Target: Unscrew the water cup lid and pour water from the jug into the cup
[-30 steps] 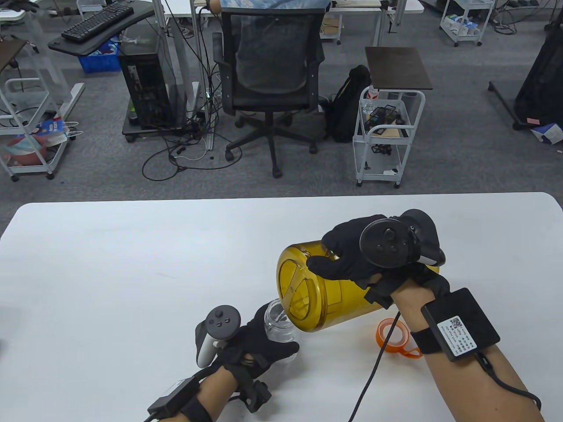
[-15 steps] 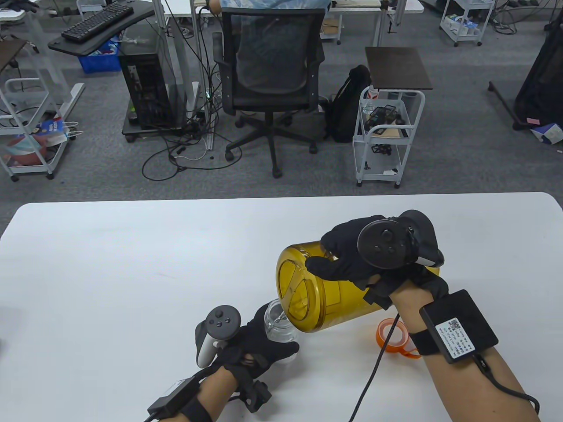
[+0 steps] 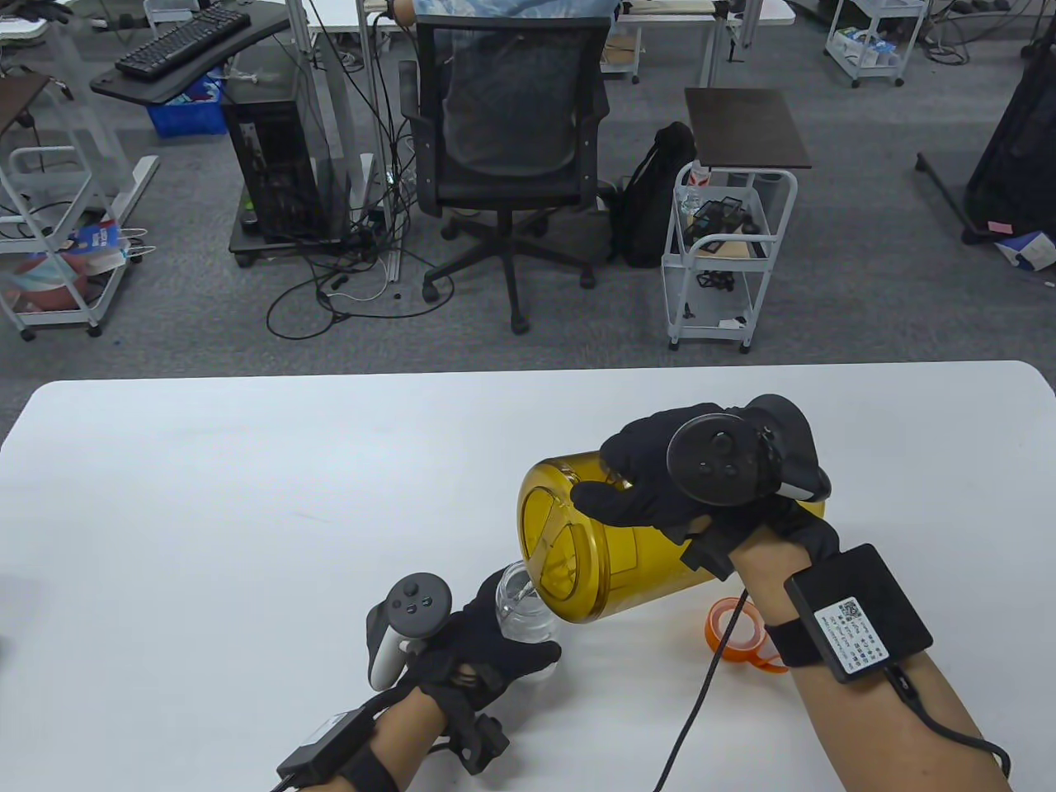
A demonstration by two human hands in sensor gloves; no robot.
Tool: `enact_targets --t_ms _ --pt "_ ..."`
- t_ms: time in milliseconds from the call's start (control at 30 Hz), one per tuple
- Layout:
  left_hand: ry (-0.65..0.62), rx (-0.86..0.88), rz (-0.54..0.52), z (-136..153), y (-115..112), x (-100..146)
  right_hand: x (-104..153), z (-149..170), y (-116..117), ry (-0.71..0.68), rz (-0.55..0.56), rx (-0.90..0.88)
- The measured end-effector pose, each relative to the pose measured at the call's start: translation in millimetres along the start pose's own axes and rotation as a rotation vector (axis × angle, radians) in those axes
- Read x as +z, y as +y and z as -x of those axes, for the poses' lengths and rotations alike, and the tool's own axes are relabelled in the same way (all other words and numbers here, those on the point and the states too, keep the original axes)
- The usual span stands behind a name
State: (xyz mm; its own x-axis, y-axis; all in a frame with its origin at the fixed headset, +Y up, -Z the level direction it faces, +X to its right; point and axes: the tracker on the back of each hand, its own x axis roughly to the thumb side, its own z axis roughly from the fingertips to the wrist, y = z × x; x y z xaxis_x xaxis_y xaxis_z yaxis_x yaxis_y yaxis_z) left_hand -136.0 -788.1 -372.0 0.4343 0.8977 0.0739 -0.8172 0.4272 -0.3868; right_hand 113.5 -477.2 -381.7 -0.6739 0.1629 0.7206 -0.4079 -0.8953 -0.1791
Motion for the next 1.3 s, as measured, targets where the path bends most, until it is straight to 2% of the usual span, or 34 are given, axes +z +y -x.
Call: enact_targets --t_ms 1300 --pt "0.002 0.001 0.006 -0.1 0.0 0.2 -4.8 -8.8 1.5 -0.02 -0.014 0.014"
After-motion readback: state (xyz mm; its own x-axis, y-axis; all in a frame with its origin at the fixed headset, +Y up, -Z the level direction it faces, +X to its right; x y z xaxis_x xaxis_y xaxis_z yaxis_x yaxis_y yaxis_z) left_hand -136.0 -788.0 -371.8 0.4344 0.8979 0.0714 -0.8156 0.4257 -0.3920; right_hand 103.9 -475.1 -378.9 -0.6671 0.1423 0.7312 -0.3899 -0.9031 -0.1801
